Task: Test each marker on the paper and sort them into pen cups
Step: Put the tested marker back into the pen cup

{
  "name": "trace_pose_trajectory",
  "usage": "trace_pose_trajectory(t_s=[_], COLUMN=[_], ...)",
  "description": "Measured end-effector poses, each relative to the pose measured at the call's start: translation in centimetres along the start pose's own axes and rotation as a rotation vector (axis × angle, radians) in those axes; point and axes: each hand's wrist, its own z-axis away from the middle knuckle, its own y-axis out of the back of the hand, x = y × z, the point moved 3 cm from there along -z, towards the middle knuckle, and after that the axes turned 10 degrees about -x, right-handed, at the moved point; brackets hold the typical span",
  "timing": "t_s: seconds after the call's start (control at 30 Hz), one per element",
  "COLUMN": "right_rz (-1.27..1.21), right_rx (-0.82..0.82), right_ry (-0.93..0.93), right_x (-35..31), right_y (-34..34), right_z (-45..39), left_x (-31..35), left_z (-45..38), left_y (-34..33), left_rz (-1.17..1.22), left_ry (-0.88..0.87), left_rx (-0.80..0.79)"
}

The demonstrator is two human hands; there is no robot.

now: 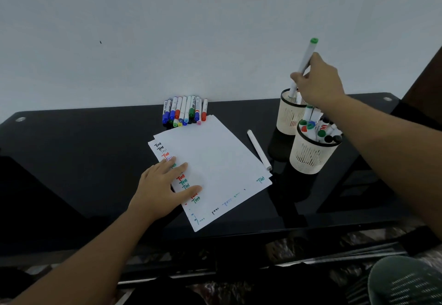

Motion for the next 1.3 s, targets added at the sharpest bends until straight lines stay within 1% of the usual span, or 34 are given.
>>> trace_pose_trajectory(t_s=[0.3,0.57,0.7,0.83,0.93,1.0,1.07,1.17,1.3], right_rz=[0.124,0.148,0.188,0.223,0.227,0.276,0.336,0.381,0.411], right_rx=[-0.092,-0.073,-0.044,-0.057,-0.164,-0.294,-0.443,-0.586,-0.646], right_ry=[-0.067,-0.029,0.038,0.195,0.332,0.407,0.448,0.413,0.353], right_x=[1.2,1.2,-0.1,-3.2,-6.0,-7.1,-7.4,-6.7,-5.7], right_y=[-0.9,-1.0,-1.4,-2.5,-4.8,-7.5,-10.8,-15.3,-19.1], right_z=[-1.4,-1.6,-0.9,0.5,1.8,2.7,3.1,2.6,0.5], left_x=[0.0,-0.1,0.3,0.3,0.2,0.1,-0.4,-1.0,-1.5], left_z=[-0.4,-0.5,-0.5,-0.8,-1.4,-1.7,-1.6,-1.2,-1.7], left_y=[-0.1,-0.1,0.1,0.8,1.9,2.3,2.3,1.6,1.4], left_rz=[-0.016,-0.011,0.007,0.072,0.056,0.055,0.067,0.06,0.056], left_ry=[0.0,0.0,0.003,0.013,0.004,-0.006,-0.009,-0.021,-0.022], left_rx=[0.007,0.0,-0.025,-0.084,-0.134,-0.12,-0.068,0.024,0.049])
